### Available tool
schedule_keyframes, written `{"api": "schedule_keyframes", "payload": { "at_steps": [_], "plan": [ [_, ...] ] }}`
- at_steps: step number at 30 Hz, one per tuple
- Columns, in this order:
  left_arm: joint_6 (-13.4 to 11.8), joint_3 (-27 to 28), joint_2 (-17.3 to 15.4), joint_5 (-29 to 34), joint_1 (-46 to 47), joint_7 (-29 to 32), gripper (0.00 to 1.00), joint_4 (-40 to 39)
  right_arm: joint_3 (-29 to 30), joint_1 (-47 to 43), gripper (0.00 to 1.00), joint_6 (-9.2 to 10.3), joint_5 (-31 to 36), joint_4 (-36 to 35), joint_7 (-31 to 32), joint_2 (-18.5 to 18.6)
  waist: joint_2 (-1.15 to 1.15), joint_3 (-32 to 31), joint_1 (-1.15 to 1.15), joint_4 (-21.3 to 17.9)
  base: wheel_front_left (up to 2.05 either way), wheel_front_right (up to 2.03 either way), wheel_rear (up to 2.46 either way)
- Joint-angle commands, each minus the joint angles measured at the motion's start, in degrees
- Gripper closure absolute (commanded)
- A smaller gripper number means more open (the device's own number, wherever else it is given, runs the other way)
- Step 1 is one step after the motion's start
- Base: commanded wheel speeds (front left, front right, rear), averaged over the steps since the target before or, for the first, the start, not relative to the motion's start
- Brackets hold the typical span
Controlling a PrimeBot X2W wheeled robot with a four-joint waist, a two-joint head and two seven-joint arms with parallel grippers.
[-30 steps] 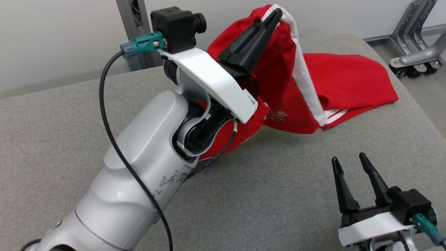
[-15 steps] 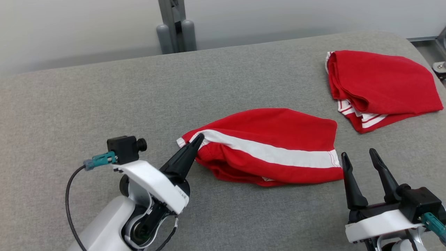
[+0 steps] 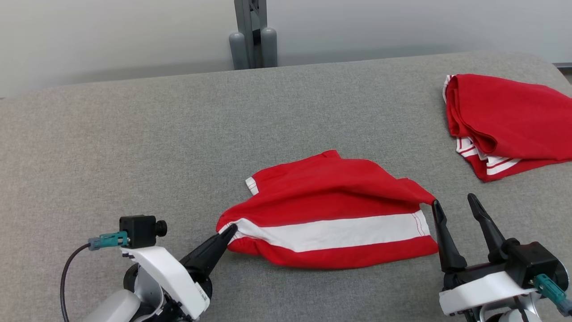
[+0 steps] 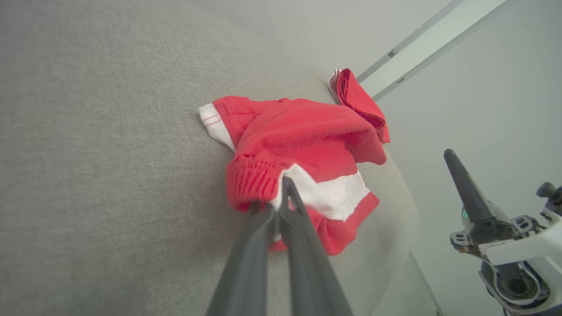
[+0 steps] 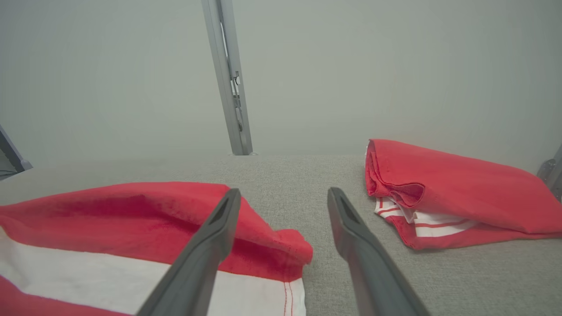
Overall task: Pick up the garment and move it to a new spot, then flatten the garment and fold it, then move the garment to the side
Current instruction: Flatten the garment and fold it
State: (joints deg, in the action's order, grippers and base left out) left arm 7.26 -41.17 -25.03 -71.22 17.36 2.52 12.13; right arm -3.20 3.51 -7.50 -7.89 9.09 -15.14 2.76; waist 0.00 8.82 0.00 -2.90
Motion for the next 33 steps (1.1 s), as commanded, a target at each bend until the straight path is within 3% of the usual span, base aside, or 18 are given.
{"api": "schedule_keyframes", "payload": {
  "at_steps": [1, 2, 5, 13, 16, 19, 20, 21, 26, 29, 33],
  "plan": [
    [0.28, -0.65, -1.07, 0.38, -0.48, 0.48, 0.22, -0.20, 0.00, -0.51, 0.00, 0.02, 0.15, 0.18, -0.03, 0.29, 0.00, -0.64, 0.00, -0.08, 0.00, 0.00, 0.00],
    [0.23, -1.36, -1.72, 0.89, -0.63, 1.10, 0.00, -0.27, -0.05, -0.69, 0.00, 0.02, 0.09, 0.24, -0.03, 0.29, 0.00, -0.95, 0.00, -0.12, 0.00, 0.00, 0.00],
    [0.24, -2.82, -3.79, 3.56, -0.60, 1.40, 0.00, -0.59, -0.28, -1.15, 0.00, 0.02, -0.05, 0.39, -0.03, 0.28, 0.00, -1.84, 0.00, -0.26, 0.00, 0.00, 0.00],
    [-4.70, -3.25, -7.64, 10.73, -3.17, -3.53, 0.00, -2.44, -0.49, -2.49, 0.00, 0.02, -0.28, 0.70, -0.03, 0.28, 0.00, -4.44, 0.00, -0.81, 0.00, 0.00, 0.00],
    [-10.93, -0.34, -7.56, 14.00, -6.25, -11.57, 0.00, -4.30, -0.16, -3.46, 0.00, 0.02, -0.35, 0.61, -0.03, 0.29, 0.00, -5.99, 0.00, -0.56, 0.00, 0.00, 0.00],
    [-16.01, 2.67, -5.17, 14.99, -8.64, -16.03, 0.00, -5.47, -0.25, -4.21, 0.00, 0.02, -0.49, 0.43, -0.03, 0.28, 0.00, -7.03, 0.00, -0.19, 0.00, 0.00, 0.00],
    [-16.01, 2.67, -5.17, 14.99, -8.64, -16.03, 0.00, -5.47, -0.25, -4.21, 0.00, 0.02, -0.49, 0.43, -0.03, 0.28, 0.00, -7.03, 0.00, -0.19, 0.00, 0.00, 0.00],
    [-17.57, 3.76, -4.39, 16.30, -9.22, -16.77, 0.00, -5.92, -0.30, -4.49, 0.00, 0.02, -0.56, 0.42, -0.03, 0.28, 0.00, -7.42, 0.00, -0.06, 0.00, 0.00, 0.00],
    [-23.43, 12.36, 5.29, 22.49, -14.95, -17.70, 0.00, -10.29, -0.28, -5.55, 0.00, 0.02, -0.73, 0.36, -0.03, 0.28, 0.00, -9.06, 0.00, 0.72, 0.00, 0.00, 0.00],
    [-24.54, 17.71, 10.58, 29.53, -19.53, -17.68, 0.00, -11.75, -0.29, -6.25, 0.00, 0.02, -1.29, 0.24, -0.03, 0.28, 0.00, -9.94, 0.00, 0.90, 0.00, 0.00, 0.00],
    [-22.91, 20.88, 15.88, 38.09, -24.30, -17.70, 0.00, -11.37, -0.42, -7.03, 0.00, 0.02, -1.93, 0.30, -0.03, 0.29, 0.00, -10.68, 0.00, 1.11, 0.00, 0.00, 0.00]
  ]
}}
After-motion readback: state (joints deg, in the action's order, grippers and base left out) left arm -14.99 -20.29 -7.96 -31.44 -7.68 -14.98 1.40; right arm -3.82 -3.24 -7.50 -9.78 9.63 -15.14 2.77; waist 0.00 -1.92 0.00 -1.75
